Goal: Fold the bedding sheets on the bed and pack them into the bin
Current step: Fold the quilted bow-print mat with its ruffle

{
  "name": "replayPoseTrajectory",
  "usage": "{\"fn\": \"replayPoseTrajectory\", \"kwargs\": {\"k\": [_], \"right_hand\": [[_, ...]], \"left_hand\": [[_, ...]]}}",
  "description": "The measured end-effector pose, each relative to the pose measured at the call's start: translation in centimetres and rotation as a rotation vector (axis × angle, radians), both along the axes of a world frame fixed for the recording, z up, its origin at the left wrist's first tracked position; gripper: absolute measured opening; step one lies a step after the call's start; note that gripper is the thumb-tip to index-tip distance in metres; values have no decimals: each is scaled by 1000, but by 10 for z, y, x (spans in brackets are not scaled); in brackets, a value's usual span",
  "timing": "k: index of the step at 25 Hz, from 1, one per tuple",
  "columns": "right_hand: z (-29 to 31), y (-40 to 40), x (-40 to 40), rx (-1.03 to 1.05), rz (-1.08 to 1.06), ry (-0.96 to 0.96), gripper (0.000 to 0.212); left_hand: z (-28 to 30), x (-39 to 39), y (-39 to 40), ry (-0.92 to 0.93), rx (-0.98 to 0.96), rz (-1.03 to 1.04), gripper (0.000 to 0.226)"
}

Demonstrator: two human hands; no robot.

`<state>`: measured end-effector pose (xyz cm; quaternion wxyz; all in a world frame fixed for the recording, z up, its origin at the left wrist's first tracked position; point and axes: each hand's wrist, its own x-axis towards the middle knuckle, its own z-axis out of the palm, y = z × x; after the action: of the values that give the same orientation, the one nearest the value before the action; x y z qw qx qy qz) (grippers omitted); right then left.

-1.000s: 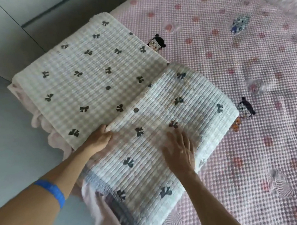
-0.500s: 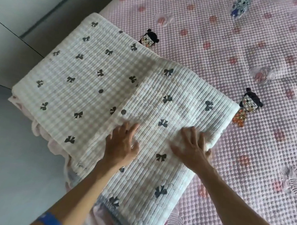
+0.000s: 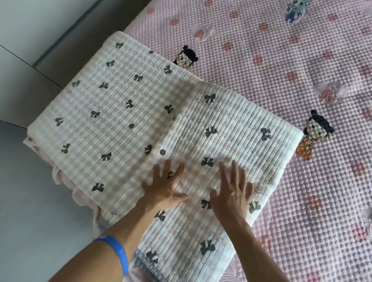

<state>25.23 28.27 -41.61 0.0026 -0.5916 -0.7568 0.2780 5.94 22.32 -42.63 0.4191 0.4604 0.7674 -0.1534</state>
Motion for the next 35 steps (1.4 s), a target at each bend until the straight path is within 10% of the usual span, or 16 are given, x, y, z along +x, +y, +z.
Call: {"fn": "replayPoseTrajectory", "kwargs": {"k": [4,7,12,17,26,31,35], "right_hand": [[-9,-12,36,-171,-678,106,97],[-12,-43,52,-488,-969,344,113],[6,-41,40,-591,-1122,471,97],[64,-39,27,-652,-1104,576,39],[201,11,-207,-358,-808,697,33],[200,37,-381,-461,-632,723,42],[147,38,-454,-291,-206,453,39]], "left_hand": [[0,-7,-13,29,266,17,97],[-11,-44,-1,120,541,396,95],[-11,-82,65,-328,377,459,79],[-7,-106,38,-23,445,310,71],[123,-219,-17,-623,158,490,23],[218,-339,-19,-801,230,639,58],[170,-421,-18,-418,130,496,100]]}}
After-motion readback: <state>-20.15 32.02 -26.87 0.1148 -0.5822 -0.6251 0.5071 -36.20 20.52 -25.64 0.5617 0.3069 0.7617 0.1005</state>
